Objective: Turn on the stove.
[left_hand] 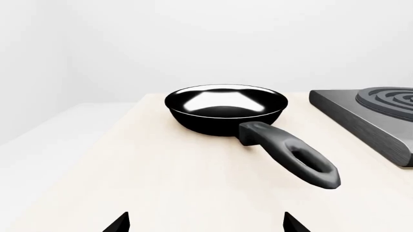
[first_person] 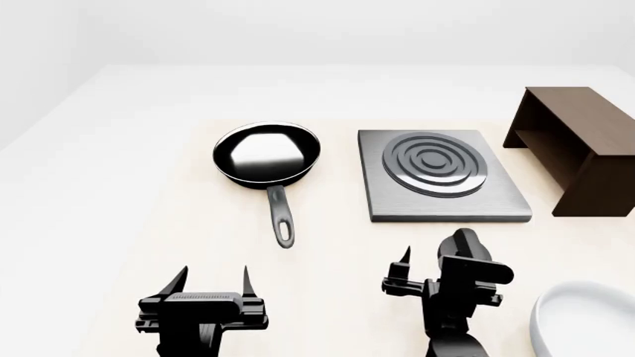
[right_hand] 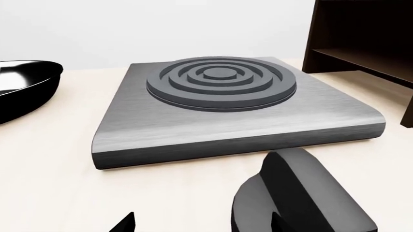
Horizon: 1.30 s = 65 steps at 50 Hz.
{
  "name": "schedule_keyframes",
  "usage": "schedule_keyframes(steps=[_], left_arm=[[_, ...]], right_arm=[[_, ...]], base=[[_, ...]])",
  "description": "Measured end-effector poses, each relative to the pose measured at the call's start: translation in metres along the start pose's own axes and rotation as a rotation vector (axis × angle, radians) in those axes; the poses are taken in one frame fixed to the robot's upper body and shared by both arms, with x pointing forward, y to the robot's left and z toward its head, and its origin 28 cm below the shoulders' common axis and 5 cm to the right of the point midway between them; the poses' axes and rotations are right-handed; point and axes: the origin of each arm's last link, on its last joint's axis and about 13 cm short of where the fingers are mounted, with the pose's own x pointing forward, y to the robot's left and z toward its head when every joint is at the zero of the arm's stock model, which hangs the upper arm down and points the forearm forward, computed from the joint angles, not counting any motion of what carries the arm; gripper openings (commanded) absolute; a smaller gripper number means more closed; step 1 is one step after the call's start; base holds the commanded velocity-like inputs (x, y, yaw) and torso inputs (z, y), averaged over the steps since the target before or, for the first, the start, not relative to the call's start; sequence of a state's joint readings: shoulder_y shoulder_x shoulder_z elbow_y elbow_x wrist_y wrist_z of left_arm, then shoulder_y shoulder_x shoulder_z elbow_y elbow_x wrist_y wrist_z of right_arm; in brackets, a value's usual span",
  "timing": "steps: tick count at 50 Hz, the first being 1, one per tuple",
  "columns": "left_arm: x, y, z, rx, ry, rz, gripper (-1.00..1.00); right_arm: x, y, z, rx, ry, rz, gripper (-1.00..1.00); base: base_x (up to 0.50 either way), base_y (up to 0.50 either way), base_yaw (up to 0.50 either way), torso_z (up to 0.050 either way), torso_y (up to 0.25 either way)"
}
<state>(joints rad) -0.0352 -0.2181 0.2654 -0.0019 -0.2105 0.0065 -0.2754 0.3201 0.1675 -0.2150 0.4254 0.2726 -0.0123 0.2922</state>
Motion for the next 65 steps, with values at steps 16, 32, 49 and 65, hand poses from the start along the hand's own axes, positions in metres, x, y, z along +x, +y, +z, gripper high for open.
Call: schedule_keyframes(steps=[16,32,49,65], left_arm=[[0.0,0.0,0.0,0.003,-0.001,0.001,1.0],[0.0,0.0,0.0,0.005,-0.002,0.0,1.0],[0.0,0.0,0.0,0.006,-0.002,-0.002,1.0],[0.0,0.0,0.0,0.007,-0.003,-0.001,1.0]], right_arm=[[0.01,-0.001,-0.001,0.007,0.012,-0.018,1.0],[0.013,0.0,-0.005,0.005,0.021,-0.031,1.0],[0.01,0.0,-0.003,0.021,0.011,-0.053,1.0],[0.011,0.001,-0.001,0.068,0.014,-0.107,1.0]], base=[[0.0,0.0,0.0,0.0,0.0],[0.0,0.0,0.0,0.0,0.0],[0.0,0.0,0.0,0.0,0.0],[0.0,0.0,0.0,0.0,0.0]])
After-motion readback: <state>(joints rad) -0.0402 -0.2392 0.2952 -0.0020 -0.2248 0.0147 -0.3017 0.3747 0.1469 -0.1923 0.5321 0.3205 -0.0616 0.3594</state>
